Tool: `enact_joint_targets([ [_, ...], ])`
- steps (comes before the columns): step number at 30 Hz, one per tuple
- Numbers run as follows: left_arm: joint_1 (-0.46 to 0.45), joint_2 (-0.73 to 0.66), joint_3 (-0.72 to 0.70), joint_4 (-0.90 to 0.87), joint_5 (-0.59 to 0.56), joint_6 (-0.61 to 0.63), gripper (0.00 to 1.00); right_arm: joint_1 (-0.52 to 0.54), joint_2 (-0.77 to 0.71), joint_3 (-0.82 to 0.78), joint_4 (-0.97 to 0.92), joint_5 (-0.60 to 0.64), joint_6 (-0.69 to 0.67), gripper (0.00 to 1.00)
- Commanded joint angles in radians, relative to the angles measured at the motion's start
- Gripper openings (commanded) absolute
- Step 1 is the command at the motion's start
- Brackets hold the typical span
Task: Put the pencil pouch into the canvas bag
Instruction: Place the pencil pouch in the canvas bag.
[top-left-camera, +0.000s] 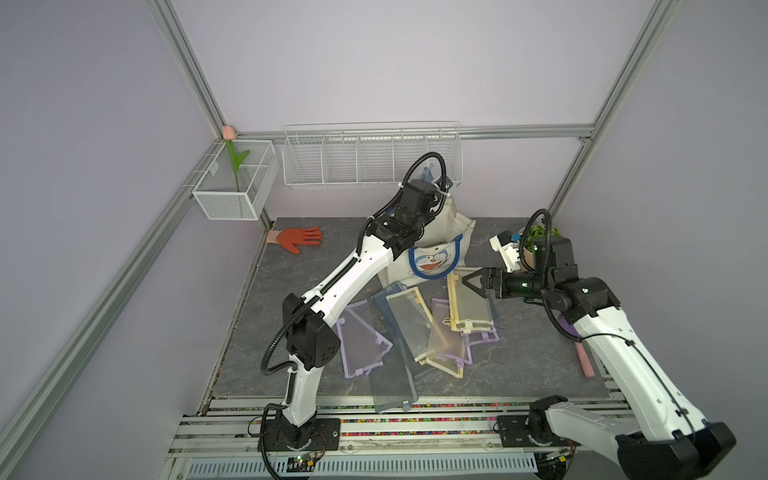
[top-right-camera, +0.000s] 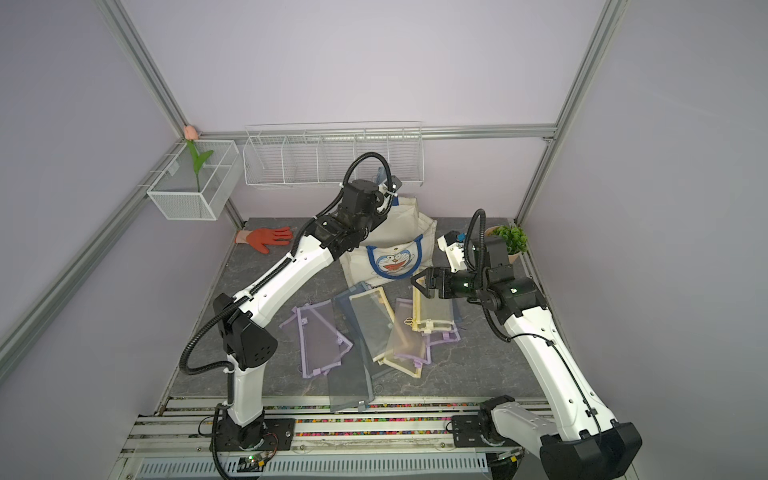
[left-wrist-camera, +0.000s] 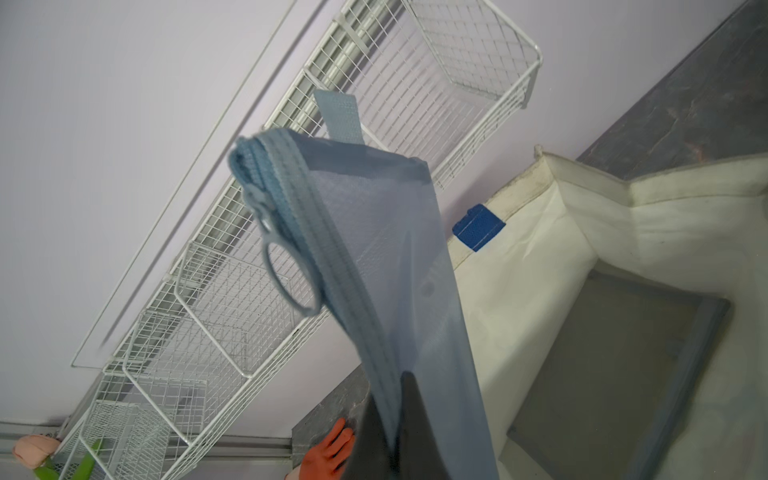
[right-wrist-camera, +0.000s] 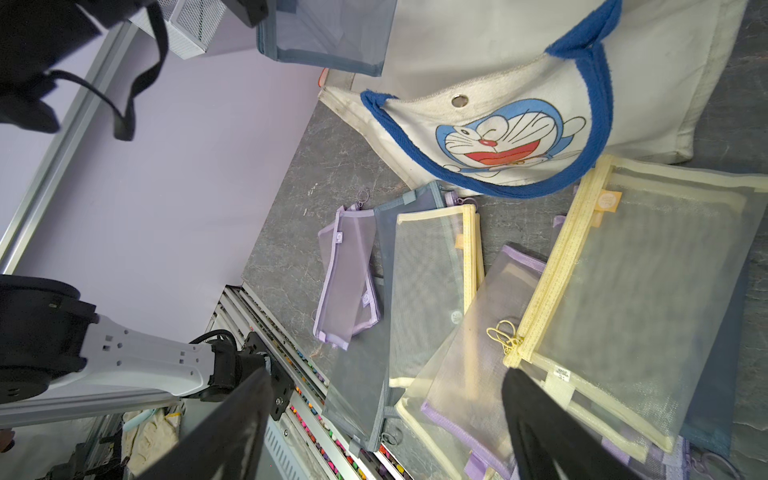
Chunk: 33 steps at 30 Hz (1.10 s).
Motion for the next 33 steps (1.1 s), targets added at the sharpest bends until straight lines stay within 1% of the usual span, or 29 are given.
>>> enact_joint_targets([
  [1, -0.004, 0.011, -0.017, 0.064, -0.027, 0.089, 0.0, -0.005, -0.007, -0.004, -0.008, 0.004, -0.017, 0.88],
  [6, -0.003, 0.049, -0.05, 0.079, 0.009, 0.077, 0.0, -0.008, -0.005, -0.008, -0.004, 0.006, -0.015, 0.88],
  [13, -0.002, 0.096, -0.038, 0.039, 0.095, 0.02, 0.0, -0.015, -0.007, -0.019, -0.001, 0.009, -0.01, 0.88],
  [20, -0.002, 0.123, -0.04, 0.009, 0.117, -0.014, 0.0, -0.025, -0.01, -0.028, 0.005, -0.001, -0.007, 0.88],
  [21, -0.002, 0.126, -0.04, 0.009, 0.116, -0.018, 0.03, -0.025, -0.011, -0.03, 0.007, -0.002, -0.007, 0.88],
  [24, -0.002, 0.122, -0.038, -0.001, 0.121, -0.027, 0.17, -0.026, -0.013, -0.036, 0.012, -0.002, -0.003, 0.89],
  [29, -0.001, 0.115, 0.016, -0.059, 0.134, -0.063, 0.34, -0.032, -0.018, -0.041, 0.014, 0.003, -0.003, 0.89],
  [33, -0.003, 0.085, 0.082, -0.151, 0.177, -0.137, 0.4, -0.041, -0.015, -0.052, 0.001, 0.036, 0.005, 0.88],
])
